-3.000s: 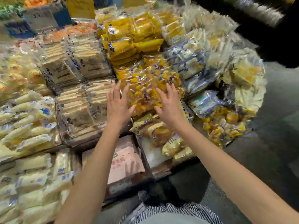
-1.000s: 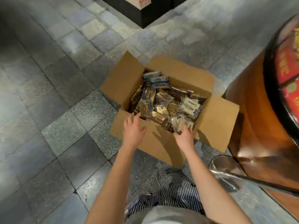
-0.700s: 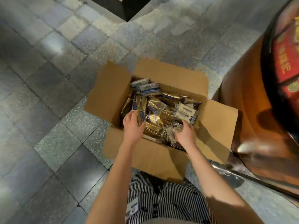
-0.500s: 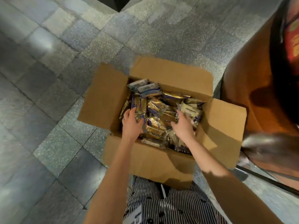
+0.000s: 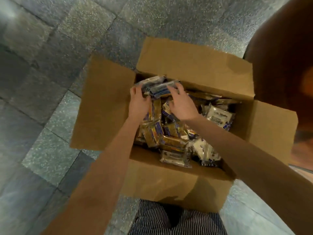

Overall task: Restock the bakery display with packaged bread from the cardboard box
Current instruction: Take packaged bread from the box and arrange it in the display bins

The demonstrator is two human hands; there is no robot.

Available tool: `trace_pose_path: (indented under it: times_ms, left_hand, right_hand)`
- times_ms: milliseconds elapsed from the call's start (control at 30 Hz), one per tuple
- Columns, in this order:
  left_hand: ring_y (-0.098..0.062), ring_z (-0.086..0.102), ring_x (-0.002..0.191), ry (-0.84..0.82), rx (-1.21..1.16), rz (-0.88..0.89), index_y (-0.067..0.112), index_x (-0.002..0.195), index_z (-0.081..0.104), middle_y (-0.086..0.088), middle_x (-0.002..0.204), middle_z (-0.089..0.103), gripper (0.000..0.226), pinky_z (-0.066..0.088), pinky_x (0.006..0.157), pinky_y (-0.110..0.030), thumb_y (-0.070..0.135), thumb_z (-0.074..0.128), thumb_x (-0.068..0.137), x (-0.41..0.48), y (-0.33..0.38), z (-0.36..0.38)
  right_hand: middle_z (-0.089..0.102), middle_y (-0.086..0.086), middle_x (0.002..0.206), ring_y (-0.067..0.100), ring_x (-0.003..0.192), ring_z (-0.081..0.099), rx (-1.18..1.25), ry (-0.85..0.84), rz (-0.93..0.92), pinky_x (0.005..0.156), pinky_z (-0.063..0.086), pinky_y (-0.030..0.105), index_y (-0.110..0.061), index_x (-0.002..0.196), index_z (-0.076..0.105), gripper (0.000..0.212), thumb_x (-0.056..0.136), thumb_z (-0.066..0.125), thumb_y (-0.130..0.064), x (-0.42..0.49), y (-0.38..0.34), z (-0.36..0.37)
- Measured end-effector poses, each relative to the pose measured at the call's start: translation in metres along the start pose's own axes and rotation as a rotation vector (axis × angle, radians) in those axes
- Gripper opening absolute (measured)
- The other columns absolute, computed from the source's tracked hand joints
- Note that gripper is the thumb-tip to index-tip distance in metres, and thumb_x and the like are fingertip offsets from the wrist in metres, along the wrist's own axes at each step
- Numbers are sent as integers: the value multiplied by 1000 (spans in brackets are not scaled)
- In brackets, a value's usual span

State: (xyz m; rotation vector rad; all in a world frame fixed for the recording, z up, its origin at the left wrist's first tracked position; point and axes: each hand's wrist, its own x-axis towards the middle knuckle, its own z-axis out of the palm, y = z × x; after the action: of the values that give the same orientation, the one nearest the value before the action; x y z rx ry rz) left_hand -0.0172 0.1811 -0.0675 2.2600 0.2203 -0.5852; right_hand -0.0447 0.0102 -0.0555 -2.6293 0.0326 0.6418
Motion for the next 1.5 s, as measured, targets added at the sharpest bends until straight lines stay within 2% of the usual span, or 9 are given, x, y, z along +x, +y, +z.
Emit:
trace_pose_path:
  times_ms: [233, 500, 633, 967, 1100, 1200, 1267, 1333, 1500]
  left_hand:
    - [-27, 42, 134, -74, 54, 57, 6, 148, 34, -12, 152, 30, 52, 35, 110, -33, 19, 51, 101, 54, -18, 3]
    - [-24, 49, 123, -90, 51, 83, 5, 139, 47, -12, 138, 47, 40, 37, 100, -26, 20, 50, 102, 70, -27, 6]
    - [-22, 58, 108, -60, 48, 44, 7, 122, 59, -10, 120, 61, 25, 44, 89, -29, 20, 51, 102, 70, -30, 8]
    - [-12, 61, 91, 183, -203, 5, 9, 113, 68, -3, 103, 68, 27, 50, 80, -26, 28, 52, 102, 3, -17, -18]
    - [-9, 58, 94, 313, -302, -74, 11, 114, 68, -2, 109, 65, 27, 48, 84, -24, 28, 50, 102, -44, -10, -30]
    - [-9, 57, 91, 425, -330, -67, 11, 107, 68, -3, 105, 64, 24, 48, 82, -22, 29, 54, 101, -81, -1, -42]
    - [-9, 57, 85, 508, -335, -28, 14, 98, 67, -2, 97, 63, 17, 47, 76, -19, 28, 57, 99, -105, 3, -50]
    - [-6, 53, 77, 592, -336, 18, 19, 90, 62, 0, 90, 61, 10, 45, 70, -15, 26, 61, 97, -130, 5, -59]
    - [0, 45, 68, 738, -317, 20, 11, 79, 63, 2, 79, 55, 20, 35, 63, -8, 24, 65, 93, -195, 4, -70]
  right_hand:
    - [5, 1, 164, 29, 115, 54, -135, -103, -27, 82, 48, 37, -21, 155, 21, 61, 100, 47, -16, 54, 4, 9]
    - [42, 27, 138, 36, 72, 59, -248, -31, -42, 55, 42, 39, -7, 138, 46, 43, 95, 49, -3, 72, -5, 34]
    - [43, 17, 136, 39, 104, 60, -180, -59, 84, 77, 50, 42, -19, 144, 37, 55, 94, 54, -2, 57, 5, 46]
    - [60, 14, 115, 29, 92, 61, 6, 273, 26, 78, 50, 35, -5, 119, 67, 28, 94, 54, -3, -25, 4, 2]
    - [58, 11, 119, 16, 103, 55, 256, 398, 56, 88, 37, 5, -5, 111, 70, 26, 91, 54, 2, -65, -12, -17]
    - [47, 8, 127, -6, 111, 45, 418, 457, 122, 95, 29, -2, -6, 115, 67, 28, 92, 55, 4, -92, -36, -32]
    - [45, 7, 127, -12, 110, 43, 450, 515, 102, 100, 32, 3, -5, 115, 68, 30, 88, 60, 6, -109, -50, -39]
    - [46, 11, 128, -1, 117, 42, 453, 521, 56, 105, 33, 9, -4, 117, 67, 33, 84, 68, 2, -125, -59, -42]
    - [41, 2, 132, 2, 126, 36, 500, 389, -39, 111, 34, 21, -6, 132, 59, 59, 83, 75, -35, -179, -67, -47]
